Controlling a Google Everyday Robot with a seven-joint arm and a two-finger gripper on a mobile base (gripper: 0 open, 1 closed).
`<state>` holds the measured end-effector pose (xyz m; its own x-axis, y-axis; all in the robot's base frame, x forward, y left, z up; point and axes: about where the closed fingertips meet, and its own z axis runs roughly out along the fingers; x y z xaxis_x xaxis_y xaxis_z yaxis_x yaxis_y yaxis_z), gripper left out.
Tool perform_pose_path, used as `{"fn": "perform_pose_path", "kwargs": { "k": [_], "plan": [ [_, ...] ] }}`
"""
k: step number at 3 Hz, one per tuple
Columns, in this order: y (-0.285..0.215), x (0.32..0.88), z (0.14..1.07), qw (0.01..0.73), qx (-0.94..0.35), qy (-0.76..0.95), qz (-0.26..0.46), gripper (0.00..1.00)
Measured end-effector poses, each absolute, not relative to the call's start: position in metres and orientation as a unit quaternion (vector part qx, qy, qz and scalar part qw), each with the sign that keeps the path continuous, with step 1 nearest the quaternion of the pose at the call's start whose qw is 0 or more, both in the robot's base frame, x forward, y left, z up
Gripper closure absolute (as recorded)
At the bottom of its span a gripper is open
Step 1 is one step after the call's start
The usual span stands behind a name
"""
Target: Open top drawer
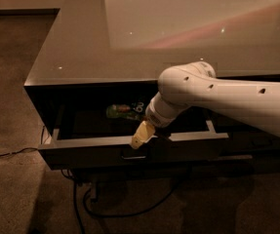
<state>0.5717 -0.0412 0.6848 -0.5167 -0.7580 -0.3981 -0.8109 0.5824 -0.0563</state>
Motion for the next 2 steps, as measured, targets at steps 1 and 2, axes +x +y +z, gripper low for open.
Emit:
{"fn": "perform_pose_path", "kwargs": {
  "k": [1, 2],
  "plan": [
    [-0.041, 0.585, 0.708, 0.219, -0.45, 0.863, 0.063, 0.0],
    [-0.046, 0.596, 0.71, 0.22, -0.44, 0.869, 0.058, 0.19]
  ]
}}
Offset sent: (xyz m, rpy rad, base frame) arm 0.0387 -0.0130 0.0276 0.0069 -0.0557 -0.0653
